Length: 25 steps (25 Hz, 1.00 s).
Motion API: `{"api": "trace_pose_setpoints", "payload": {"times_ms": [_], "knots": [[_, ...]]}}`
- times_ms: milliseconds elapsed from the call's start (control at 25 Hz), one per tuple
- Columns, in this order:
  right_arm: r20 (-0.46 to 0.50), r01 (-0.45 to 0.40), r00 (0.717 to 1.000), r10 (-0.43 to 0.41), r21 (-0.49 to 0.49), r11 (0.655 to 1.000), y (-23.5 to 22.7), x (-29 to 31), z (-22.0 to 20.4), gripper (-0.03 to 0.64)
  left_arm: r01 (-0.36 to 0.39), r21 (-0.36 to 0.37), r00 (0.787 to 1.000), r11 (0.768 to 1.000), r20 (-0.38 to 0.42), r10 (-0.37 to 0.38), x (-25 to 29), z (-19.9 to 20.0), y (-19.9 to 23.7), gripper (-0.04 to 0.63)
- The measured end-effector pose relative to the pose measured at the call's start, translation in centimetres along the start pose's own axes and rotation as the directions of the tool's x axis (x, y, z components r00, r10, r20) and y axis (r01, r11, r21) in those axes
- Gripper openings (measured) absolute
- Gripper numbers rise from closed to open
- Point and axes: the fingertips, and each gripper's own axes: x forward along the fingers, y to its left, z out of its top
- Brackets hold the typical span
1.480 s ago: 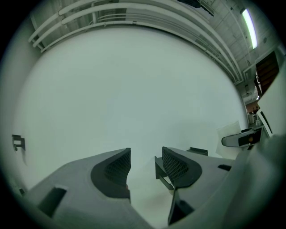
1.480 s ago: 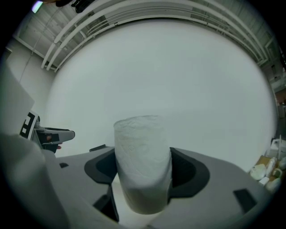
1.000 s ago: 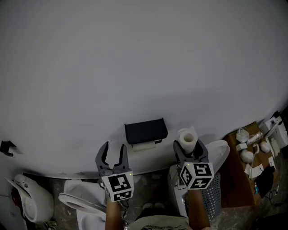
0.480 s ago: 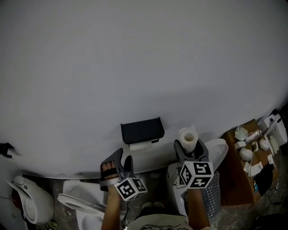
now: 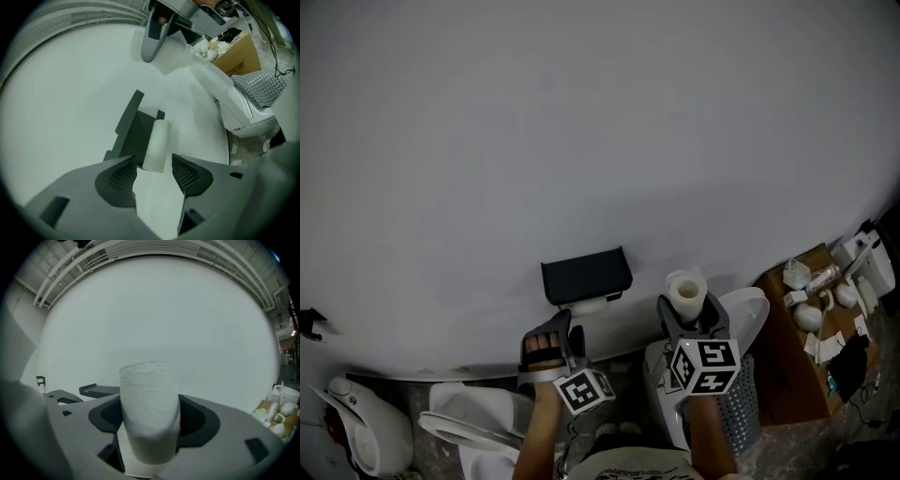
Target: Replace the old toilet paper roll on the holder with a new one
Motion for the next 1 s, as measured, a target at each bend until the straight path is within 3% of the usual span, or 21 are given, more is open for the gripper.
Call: {"api": "trace_pose_setpoints", "payload": {"times_ms": [240, 440, 640, 1000], "knots": [[-0.007, 0.022, 1.000, -0.022, 0.006, 1.000, -1.1, -0.4, -0.3, 0.322, -0.032, 0.118, 0.999, 0.992, -0.017, 0.034, 2.0, 1.6, -0.2, 0.224], [-0.012, 0.049, 0.999, -0.049, 0.013, 0.999, -2.5, -0.9, -0.5, 0.322, -0.018, 0.120, 0.999, 0.993, -0.048, 0.024, 3.3, 2.2, -0.8, 0.224], [-0.018, 0.071, 0.997, -0.070, 0.024, 0.997, -3.8, -0.9, -0.7, 0.322, -0.067, 0.212, 0.994, 0.975, -0.067, 0.083, 4.2, 2.2, -0.3, 0.189], [-0.022, 0.085, 0.996, -0.084, 0.040, 0.996, -5.0, -0.7, -0.9, 0.322, -0.071, 0.195, 0.994, 0.978, -0.067, 0.085, 4.7, 2.9, -0.1, 0.179]]}}
